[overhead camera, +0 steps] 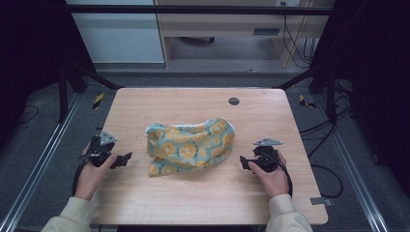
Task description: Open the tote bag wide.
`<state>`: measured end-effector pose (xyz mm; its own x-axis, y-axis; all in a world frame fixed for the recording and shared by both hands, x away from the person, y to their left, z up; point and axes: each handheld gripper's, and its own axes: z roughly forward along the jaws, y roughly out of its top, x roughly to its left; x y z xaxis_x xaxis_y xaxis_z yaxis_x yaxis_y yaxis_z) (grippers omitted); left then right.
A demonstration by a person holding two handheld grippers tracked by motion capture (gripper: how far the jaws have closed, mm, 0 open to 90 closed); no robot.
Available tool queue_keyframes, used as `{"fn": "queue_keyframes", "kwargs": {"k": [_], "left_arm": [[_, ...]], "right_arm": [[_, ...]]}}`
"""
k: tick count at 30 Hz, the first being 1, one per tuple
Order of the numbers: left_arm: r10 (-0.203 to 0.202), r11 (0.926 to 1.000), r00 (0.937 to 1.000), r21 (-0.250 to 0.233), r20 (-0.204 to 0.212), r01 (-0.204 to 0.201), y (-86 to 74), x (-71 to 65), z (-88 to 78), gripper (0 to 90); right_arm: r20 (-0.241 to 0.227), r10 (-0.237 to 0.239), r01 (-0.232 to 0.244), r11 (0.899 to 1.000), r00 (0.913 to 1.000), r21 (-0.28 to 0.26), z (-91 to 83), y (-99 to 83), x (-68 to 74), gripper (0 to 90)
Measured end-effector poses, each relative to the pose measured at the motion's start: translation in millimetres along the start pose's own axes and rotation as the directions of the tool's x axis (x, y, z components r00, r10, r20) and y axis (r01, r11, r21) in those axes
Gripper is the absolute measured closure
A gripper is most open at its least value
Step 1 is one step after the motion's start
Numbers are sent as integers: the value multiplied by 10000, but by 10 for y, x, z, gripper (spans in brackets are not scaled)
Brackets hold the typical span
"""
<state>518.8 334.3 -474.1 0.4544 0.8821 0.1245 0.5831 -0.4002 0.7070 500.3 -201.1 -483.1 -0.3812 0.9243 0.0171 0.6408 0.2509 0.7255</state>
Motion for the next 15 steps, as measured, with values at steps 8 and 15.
{"fn": "queue_keyframes", "kwargs": {"k": [8,15], "left_arm": [[-192,9998,9998,-14,-3,192,2,-10,-18,59],[-324,9995,9995,-47,42,324,-6,-47,-51,63]], "right_arm": [[-234,-21,18,9999,9997,-136,-82,44,34,173],[-552,-784,748,9952,9954,-638,-316,349,190,245]]}}
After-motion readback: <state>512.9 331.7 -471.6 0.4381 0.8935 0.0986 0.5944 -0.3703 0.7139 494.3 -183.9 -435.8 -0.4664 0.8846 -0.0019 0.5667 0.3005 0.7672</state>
